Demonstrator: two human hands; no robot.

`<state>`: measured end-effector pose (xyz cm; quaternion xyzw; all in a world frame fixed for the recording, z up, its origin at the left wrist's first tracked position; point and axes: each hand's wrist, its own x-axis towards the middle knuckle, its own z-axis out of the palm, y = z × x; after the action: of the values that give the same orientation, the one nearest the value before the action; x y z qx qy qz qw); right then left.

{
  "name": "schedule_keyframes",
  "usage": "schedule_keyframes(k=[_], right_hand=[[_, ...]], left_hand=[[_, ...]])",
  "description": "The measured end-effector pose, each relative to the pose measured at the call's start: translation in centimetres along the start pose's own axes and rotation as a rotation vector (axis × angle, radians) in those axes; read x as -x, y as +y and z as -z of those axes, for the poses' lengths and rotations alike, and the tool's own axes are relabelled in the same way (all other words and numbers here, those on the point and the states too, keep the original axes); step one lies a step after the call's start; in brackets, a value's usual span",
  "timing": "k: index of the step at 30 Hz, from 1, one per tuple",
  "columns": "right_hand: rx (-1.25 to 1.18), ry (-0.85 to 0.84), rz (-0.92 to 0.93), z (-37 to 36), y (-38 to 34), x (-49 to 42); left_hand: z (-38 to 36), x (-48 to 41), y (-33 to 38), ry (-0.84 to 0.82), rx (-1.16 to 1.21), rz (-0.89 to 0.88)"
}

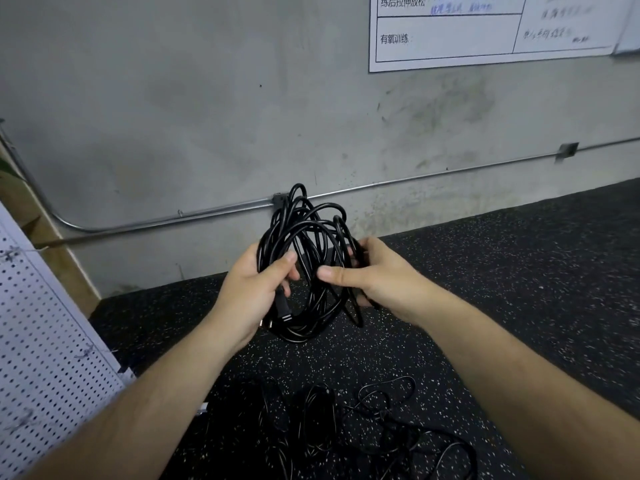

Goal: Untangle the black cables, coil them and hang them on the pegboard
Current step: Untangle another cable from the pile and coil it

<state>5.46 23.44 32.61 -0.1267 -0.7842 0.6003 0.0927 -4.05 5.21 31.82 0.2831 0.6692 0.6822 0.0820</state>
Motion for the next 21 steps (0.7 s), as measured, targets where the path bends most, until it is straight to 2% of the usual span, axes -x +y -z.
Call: schedule_keyframes(k=[4,7,10,12,14,18,21], right_hand=[[-0.054,0.048,0.029,-0.7,-0.7,0.5],[-0.108,0.036,0.043,-0.4,-0.7,0.7],[-0.388,-0.088,-0.007,-0.7,-0.8,0.8],[-0.501,-0.153,-0.024,-1.3,-0.8,0.9],[-0.496,-0.093,-0.032,-2.2,-0.3,0.4],[-0.299,0.076,0.005,-3.8,0.5,0.1],[-0.228,0.132,0.061,-4.2,0.1,0.4]], left_hand=[[-0.3,0.1,0.4,-0.002,0.009,-0.049],[-0.1,0.4,0.9,-0.129,0.204,0.017],[-0.3,0.5,0.9,-0.270,0.367,0.054],[-0.3,0.4,0.6,-0.289,0.363,0.058],[-0.2,0.3,0.2,-0.234,0.246,0.070],[-0.9,0.6,-0.5,-0.081,-0.230,0.073],[-2.0,1.2,-0.2,-0.100,-0.377,0.012]])
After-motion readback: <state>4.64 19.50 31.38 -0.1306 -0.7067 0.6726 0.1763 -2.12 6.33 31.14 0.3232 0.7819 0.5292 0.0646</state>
